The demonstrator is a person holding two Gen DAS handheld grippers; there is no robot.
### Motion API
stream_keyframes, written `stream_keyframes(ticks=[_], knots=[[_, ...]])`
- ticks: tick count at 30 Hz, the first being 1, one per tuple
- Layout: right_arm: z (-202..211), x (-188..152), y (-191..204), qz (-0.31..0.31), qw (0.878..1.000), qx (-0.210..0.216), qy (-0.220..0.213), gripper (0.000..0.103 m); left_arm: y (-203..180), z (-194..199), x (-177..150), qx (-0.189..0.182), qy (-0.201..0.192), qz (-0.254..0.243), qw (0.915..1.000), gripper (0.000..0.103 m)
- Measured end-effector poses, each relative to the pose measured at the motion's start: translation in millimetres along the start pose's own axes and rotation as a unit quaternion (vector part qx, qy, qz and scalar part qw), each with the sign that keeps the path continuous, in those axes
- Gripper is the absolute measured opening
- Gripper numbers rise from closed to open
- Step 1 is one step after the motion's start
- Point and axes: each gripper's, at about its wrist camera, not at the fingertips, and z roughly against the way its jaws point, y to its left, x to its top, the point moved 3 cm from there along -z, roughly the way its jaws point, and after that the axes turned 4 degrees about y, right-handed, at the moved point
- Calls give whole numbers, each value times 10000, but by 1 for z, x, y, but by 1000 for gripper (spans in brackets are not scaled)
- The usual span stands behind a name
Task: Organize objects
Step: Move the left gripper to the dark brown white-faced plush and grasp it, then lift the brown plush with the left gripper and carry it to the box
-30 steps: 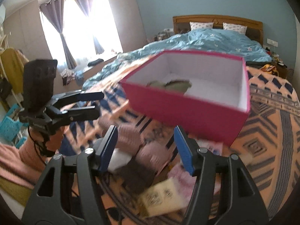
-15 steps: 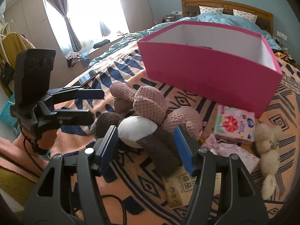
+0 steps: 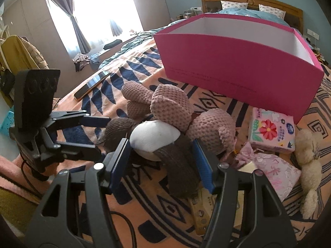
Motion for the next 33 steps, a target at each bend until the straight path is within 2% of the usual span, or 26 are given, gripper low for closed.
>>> stream_keyframes(ticks=[2,3,10,13,19,33], knots=[[0,1,0,-20,10000,-51,-45,64,2,-2,-2,14,34,45,10000,74],[1,1,-1,-39,10000,-26,-53,64,3,-2,-2,11,56,84,9999,72],[-3,2,0,-81,9999,134,-60,64,9,-11,-8,-26,332,318,9989,68],[-4,0,4,-1,9998,203,-31,57,7,-14,-8,-161,406,401,9982,52],[2,-1,7,53,9998,116,-139,55,-2,-14,-5,-165,392,331,9985,52],[33,3,16,161,9984,100,-541,54,-23,6,13,-222,60,-37,9997,52]])
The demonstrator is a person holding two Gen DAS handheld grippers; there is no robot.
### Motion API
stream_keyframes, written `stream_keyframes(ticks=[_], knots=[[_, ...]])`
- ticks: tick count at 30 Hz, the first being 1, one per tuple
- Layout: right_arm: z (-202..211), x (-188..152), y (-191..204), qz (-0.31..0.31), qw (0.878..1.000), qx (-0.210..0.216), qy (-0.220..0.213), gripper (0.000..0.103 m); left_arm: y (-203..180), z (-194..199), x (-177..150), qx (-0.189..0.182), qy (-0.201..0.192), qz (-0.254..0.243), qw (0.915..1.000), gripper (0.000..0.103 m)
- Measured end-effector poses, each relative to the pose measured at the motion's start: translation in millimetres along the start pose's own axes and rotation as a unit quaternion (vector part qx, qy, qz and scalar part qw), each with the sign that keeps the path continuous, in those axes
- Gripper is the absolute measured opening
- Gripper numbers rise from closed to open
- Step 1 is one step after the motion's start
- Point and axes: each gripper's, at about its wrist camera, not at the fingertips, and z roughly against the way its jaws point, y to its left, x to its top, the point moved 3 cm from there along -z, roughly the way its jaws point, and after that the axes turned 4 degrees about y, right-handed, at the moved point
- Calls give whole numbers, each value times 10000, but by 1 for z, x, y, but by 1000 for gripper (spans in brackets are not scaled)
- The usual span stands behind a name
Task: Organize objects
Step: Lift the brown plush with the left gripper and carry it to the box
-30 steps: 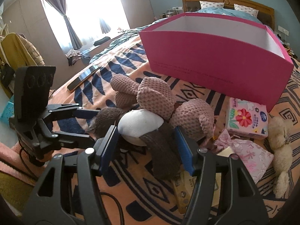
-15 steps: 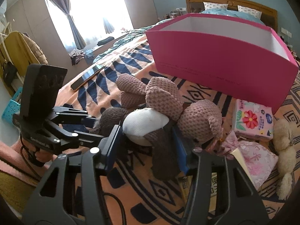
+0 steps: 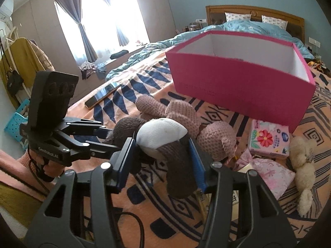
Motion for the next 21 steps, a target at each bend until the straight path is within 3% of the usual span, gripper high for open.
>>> stream_keyframes(ticks=[9,21], knots=[[14,12,3,91,9997,-32,-239,54,0,16,11,7,-205,-182,9996,52],[30,45,1,271,9976,-121,-625,55,-8,36,53,200,-637,-589,9960,52]])
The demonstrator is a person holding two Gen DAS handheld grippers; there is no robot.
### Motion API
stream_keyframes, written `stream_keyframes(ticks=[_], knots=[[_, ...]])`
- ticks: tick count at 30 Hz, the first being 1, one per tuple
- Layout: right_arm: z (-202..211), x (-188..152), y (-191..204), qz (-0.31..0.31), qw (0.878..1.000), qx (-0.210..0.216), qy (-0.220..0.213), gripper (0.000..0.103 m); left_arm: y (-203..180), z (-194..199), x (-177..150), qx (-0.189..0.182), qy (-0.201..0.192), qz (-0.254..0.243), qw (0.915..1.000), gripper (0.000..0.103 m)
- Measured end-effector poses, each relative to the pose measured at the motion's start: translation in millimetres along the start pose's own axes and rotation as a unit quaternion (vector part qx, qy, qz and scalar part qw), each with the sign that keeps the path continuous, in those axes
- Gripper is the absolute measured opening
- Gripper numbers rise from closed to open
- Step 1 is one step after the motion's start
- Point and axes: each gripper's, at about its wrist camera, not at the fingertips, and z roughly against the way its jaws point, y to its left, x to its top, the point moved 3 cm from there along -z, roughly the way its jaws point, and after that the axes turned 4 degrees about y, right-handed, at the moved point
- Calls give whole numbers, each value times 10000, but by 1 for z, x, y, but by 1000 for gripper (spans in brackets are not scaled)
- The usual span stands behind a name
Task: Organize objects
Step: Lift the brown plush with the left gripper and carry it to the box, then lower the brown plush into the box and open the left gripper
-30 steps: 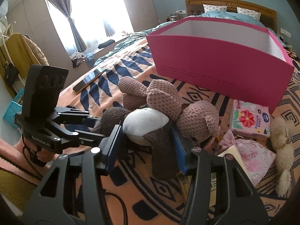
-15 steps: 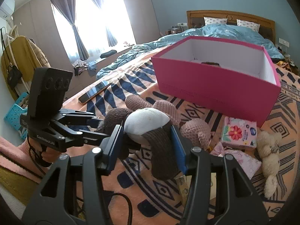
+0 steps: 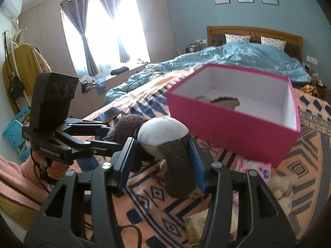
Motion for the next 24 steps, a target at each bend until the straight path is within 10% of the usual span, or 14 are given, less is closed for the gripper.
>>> stream_keyframes(ticks=[24], knots=[[-19,82,-53,-167,9991,-146,-359,55,26,-15,100,407,-454,-243,9978,52]])
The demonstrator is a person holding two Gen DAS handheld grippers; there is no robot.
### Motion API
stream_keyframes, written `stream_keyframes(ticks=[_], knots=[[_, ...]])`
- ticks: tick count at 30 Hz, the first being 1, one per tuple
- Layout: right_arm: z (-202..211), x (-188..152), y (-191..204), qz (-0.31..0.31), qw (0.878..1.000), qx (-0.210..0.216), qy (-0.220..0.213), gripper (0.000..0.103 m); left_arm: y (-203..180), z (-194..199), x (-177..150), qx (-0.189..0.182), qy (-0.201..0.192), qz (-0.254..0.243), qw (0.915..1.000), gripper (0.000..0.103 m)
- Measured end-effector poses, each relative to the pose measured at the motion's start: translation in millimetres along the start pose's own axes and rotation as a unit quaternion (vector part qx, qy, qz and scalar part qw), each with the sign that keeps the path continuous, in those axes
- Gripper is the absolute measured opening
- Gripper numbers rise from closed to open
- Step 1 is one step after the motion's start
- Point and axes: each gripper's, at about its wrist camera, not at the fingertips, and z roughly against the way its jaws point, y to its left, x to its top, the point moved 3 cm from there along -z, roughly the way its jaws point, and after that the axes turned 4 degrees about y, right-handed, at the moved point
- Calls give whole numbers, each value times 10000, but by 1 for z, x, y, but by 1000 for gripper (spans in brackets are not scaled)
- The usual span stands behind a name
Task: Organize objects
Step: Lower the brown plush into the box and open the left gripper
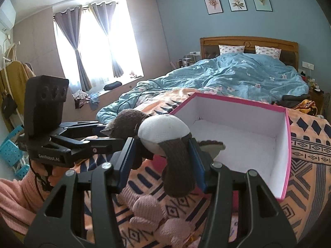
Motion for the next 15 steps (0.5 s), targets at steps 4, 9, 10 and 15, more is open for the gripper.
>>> stream_keyframes(ticks=[4,9,10,15], knots=[[-9,9,-11,-82,10000,15,55,55,9,-9,11,62,6,48,10000,52],[-22,20,-23,-166,9998,-11,116,55,23,-22,22,73,61,171,9998,52],[-26,22,-26,-175,9997,-30,138,55,25,-25,24,85,79,196,9997,52],[-41,29,-35,-220,9993,-98,274,55,35,-40,30,202,183,252,9993,52]])
